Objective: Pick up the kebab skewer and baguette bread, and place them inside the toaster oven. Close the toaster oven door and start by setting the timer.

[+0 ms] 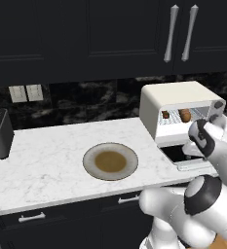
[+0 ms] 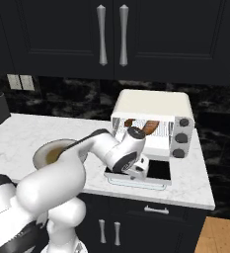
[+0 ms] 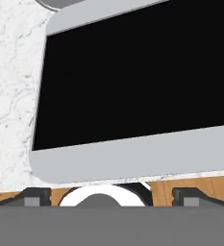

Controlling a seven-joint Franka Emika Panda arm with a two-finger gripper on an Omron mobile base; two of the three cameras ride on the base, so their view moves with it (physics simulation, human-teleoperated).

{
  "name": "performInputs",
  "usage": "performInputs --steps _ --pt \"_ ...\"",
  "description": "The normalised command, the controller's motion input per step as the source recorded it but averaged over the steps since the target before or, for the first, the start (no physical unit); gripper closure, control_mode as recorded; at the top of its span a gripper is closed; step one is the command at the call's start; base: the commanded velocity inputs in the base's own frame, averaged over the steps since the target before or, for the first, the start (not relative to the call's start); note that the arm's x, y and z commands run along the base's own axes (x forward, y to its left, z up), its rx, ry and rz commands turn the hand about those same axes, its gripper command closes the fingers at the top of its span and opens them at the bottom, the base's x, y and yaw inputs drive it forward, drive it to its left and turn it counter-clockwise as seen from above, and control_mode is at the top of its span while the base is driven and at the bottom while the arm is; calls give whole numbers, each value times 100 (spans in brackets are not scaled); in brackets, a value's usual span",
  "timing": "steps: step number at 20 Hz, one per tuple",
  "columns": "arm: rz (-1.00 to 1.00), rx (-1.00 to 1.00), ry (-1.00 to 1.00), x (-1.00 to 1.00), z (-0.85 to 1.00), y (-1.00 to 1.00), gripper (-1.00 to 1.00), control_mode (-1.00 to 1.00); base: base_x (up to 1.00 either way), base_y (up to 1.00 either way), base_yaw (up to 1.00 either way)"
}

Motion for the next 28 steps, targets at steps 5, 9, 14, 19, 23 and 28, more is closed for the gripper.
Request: performInputs --steps 5,9,14,19,23,28 --pt "2 -5 15 -27 -11 46 -100 -100 0 0 0" --pt "-6 0 0 -26 -18 34 -100 -100 0 0 0" --pt "-17 0 0 -7 -11 37 -100 -100 0 0 0" --pt "-36 0 0 11 -8 15 -100 -100 0 0 0" --pt "-47 -1 0 12 -12 7 -100 -100 0 0 0" --pt "-30 -7 0 27 -14 4 -100 -100 0 0 0"
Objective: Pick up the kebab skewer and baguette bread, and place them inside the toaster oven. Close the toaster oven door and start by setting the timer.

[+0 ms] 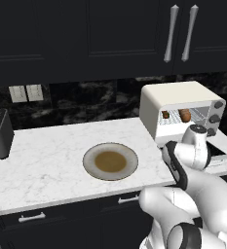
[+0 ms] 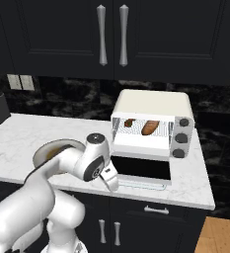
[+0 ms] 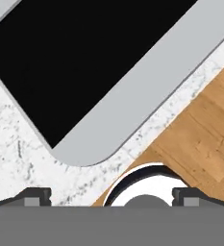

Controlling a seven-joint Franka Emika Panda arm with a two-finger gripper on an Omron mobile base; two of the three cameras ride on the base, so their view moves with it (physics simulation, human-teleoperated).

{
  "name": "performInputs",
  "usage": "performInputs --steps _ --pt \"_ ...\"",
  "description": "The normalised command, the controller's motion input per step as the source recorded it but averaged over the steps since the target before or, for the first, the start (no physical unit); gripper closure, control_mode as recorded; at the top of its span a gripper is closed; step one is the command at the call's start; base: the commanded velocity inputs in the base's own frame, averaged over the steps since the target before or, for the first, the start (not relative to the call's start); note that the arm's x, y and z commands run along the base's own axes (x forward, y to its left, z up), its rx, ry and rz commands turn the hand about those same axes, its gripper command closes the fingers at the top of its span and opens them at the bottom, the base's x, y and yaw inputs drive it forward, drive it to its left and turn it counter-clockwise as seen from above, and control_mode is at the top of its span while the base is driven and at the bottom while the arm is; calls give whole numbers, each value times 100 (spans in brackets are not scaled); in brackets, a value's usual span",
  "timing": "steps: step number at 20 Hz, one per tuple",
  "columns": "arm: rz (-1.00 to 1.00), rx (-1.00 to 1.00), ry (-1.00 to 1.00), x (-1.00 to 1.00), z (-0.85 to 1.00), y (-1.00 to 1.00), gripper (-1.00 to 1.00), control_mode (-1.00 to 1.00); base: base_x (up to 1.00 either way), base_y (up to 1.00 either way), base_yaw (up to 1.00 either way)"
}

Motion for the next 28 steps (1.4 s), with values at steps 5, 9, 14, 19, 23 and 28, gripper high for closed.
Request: performInputs --steps 5,9,14,19,23,28 --pt "-7 -8 0 35 -11 1 -100 -100 0 0 0" --pt "0 -1 0 7 -20 2 -100 -100 0 0 0" --pt "0 0 0 0 -24 1 -100 -100 0 0 0" --pt "0 0 0 11 -20 0 -100 -100 0 0 0" --pt "0 0 0 14 -19 0 -100 -100 0 0 0" --pt "0 -1 0 19 -23 0 -100 -100 0 0 0"
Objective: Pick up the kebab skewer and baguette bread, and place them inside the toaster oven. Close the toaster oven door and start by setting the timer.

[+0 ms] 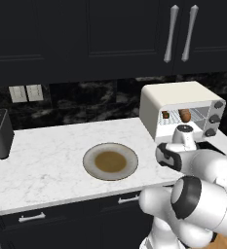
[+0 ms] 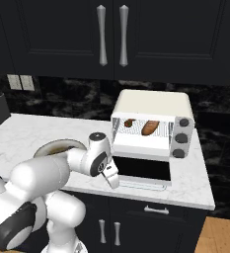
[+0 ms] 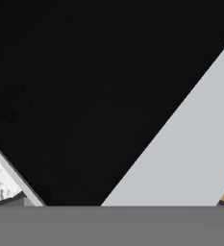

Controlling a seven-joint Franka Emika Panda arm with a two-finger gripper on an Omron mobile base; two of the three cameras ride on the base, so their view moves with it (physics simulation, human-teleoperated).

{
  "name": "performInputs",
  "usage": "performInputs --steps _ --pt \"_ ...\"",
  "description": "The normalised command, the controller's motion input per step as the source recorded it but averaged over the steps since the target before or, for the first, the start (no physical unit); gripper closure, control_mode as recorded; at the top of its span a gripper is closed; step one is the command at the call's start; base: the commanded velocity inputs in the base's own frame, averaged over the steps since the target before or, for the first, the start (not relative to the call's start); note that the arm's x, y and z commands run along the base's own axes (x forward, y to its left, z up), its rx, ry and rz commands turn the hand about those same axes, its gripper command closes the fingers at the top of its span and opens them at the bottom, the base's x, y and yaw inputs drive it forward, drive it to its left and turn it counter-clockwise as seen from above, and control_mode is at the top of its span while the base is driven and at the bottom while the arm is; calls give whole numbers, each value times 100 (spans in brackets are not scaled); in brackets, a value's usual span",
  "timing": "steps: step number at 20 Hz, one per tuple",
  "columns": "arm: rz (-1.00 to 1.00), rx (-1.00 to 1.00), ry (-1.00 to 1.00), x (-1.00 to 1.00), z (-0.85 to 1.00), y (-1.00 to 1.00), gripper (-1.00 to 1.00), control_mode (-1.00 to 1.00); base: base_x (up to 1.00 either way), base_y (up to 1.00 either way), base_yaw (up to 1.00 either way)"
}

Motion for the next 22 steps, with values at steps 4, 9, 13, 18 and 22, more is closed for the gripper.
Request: performInputs --steps 4,9,13,18,22 --pt "0 -1 0 8 -20 1 -100 -100 0 0 0" --pt "0 0 -13 -23 -3 11 -100 -100 0 0 0" --pt "0 0 -24 -30 -4 23 -100 -100 0 0 0" --pt "-2 -2 -14 -8 -5 21 -100 -100 0 0 0" --pt "-3 -7 0 0 -6 19 -100 -100 0 0 0"
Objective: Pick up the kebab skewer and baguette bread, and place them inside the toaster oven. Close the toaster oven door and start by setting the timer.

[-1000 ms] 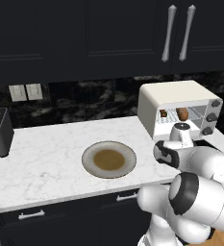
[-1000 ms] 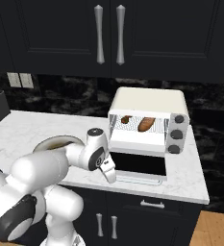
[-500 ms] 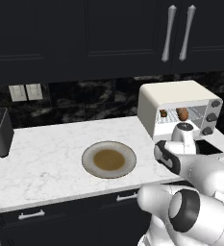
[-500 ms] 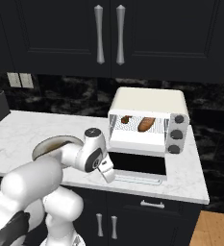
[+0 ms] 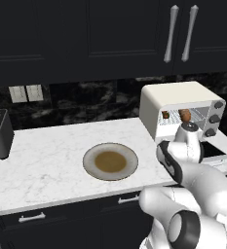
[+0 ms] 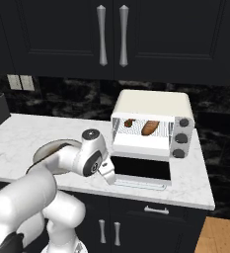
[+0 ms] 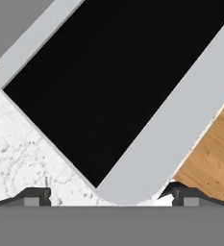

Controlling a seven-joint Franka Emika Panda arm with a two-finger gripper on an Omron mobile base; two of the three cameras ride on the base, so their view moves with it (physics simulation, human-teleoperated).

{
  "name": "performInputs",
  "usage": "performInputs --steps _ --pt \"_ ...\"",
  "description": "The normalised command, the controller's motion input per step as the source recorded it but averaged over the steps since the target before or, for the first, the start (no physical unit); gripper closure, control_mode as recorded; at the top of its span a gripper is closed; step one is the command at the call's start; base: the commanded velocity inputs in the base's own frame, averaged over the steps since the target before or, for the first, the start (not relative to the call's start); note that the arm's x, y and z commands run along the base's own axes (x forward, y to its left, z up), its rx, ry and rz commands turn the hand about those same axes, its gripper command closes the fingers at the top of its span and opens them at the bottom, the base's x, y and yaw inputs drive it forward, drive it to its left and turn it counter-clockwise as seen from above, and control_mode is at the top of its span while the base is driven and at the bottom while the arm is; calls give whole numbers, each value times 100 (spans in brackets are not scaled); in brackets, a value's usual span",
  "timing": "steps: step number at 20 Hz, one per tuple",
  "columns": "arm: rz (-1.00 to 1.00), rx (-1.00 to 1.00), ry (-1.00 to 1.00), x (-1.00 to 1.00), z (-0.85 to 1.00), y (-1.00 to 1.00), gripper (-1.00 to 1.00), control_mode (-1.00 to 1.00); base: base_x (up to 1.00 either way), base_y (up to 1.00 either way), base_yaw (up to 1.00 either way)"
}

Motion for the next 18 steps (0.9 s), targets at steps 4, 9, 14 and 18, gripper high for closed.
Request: performInputs --steps 4,9,14,18 --pt "-2 -7 0 -16 -13 29 -100 -100 0 0 0" --pt "-3 -3 0 -26 -20 27 -100 -100 0 0 0" --pt "-2 0 0 -11 -28 3 -100 -100 0 0 0" --pt "-1 0 0 0 -33 0 -100 -100 0 0 0"
